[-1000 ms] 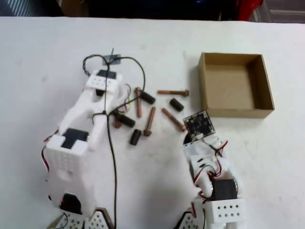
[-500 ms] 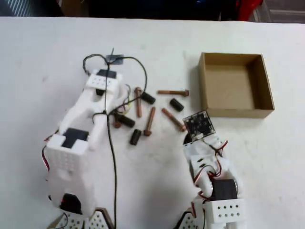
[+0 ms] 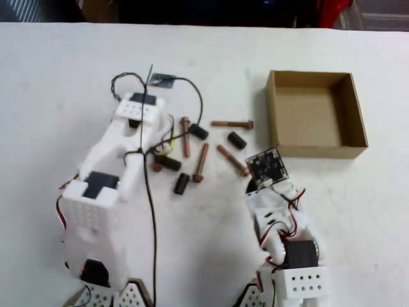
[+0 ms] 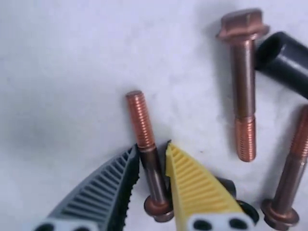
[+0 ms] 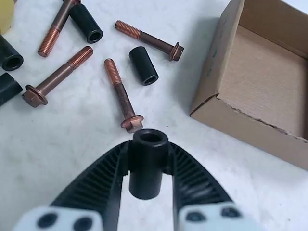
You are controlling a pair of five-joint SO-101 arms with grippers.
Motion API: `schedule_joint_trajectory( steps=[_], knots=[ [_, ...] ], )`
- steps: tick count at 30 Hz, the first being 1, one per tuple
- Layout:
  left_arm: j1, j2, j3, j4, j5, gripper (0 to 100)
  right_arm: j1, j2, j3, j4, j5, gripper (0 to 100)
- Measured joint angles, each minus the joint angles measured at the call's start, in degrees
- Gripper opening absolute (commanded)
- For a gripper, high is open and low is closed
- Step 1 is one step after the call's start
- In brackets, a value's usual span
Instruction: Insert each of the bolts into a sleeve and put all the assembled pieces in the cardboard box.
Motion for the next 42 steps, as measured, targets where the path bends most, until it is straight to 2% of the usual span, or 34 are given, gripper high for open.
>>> schedule_joint_trajectory(
  steps=[6,10,11,15,21,31,36,42],
  knots=[
    [0.0,0.0,0.0,0.0,0.0,12,0.0,0.0,0.0,0.0,0.0,1.7],
    [0.4,0.0,0.0,0.0,-0.1,2,0.0,0.0,0.0,0.0,0.0,1.7],
    [0.4,0.0,0.0,0.0,-0.5,2,0.0,0.0,0.0,0.0,0.0,1.7],
    [0.5,0.0,0.2,0.0,-5.8,2,0.0,0.0,0.0,0.0,0.0,1.7],
    [0.5,0.0,0.2,0.2,-9.3,2,0.0,0.0,0.0,0.0,0.0,1.7],
    [-1.0,0.3,-9.1,14.2,-22.9,2,0.0,0.0,0.0,0.0,0.0,1.7],
    [-1.6,0.3,-14.6,18.0,-29.0,2,0.0,0.0,0.0,0.0,0.0,1.7],
    [-4.4,0.4,-21.5,26.3,-41.9,2,0.1,0.0,0.4,0.0,0.0,1.7]
  ],
)
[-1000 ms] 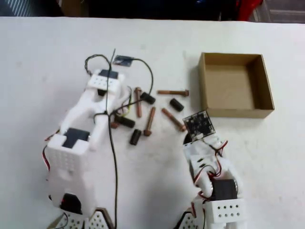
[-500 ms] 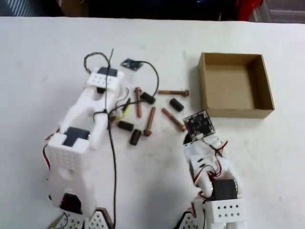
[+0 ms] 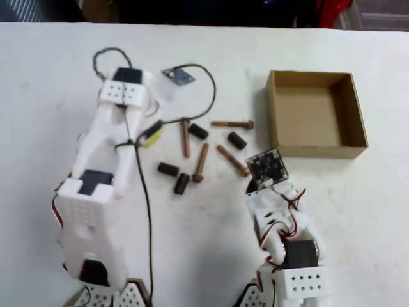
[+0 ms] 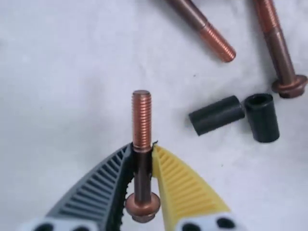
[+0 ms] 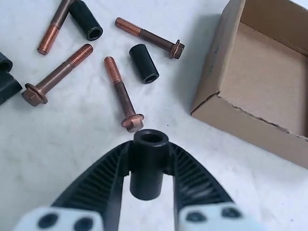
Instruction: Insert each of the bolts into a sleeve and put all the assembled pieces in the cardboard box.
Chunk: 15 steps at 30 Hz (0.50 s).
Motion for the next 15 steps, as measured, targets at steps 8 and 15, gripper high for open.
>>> schedule_joint_trajectory(
  steps=[8,15],
  knots=[
    [-3.1,1.3,-1.4,2.3,-28.4,2,-0.1,0.0,0.0,0.0,0.0,1.7],
    [-3.0,1.3,5.1,2.2,-45.8,2,-0.1,0.0,0.0,0.0,0.0,1.7]
  ],
)
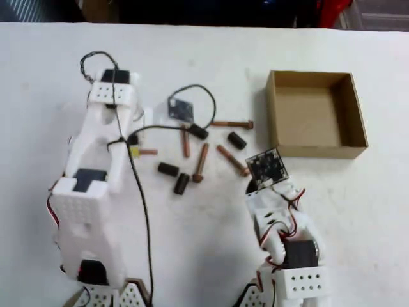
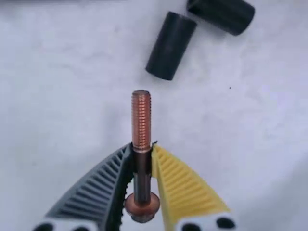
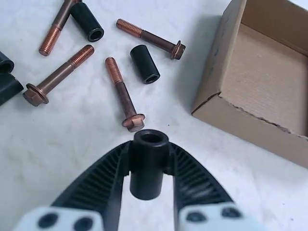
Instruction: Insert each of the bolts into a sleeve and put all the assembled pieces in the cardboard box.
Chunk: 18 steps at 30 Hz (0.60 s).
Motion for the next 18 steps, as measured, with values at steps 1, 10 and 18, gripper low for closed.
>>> schedule_joint_trajectory(
  steps=[1,10,18],
  knots=[
    [0.0,0.0,1.1,0.0,-1.8,2,0.0,0.0,0.0,0.0,0.0,1.7],
    [-0.1,0.0,7.8,-6.2,-5.2,2,0.0,0.0,0.0,0.0,0.0,1.7],
    [-0.1,0.0,10.5,-10.8,-5.2,2,0.0,0.0,0.0,0.0,0.0,1.7]
  ],
)
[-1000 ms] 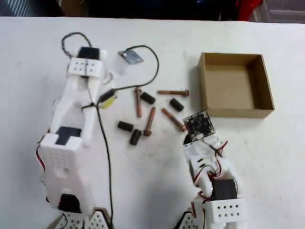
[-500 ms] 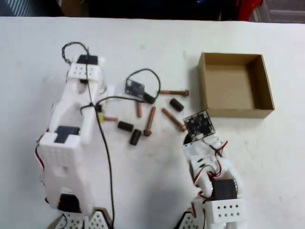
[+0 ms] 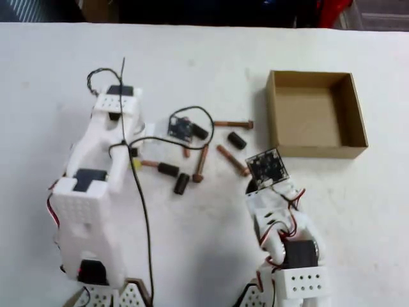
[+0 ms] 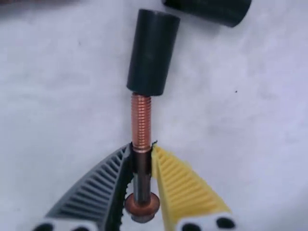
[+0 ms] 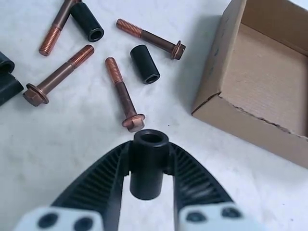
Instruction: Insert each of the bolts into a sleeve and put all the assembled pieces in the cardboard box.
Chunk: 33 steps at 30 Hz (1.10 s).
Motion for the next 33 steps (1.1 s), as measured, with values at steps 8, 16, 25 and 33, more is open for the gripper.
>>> schedule_joint_trajectory(
  steps=[8,16,25,33],
  knots=[
    [0.0,0.0,0.0,0.0,2.5,8,0.0,0.0,0.0,0.0,0.1,1.7],
    [0.0,0.0,0.0,0.0,5.8,9,0.0,0.0,0.0,0.0,1.3,1.7],
    [0.0,0.0,-0.8,0.3,5.9,9,0.0,0.0,0.0,0.0,1.4,1.7],
    [0.1,0.0,-9.2,8.9,6.2,9,0.0,0.0,0.0,0.0,1.4,1.7]
  ],
)
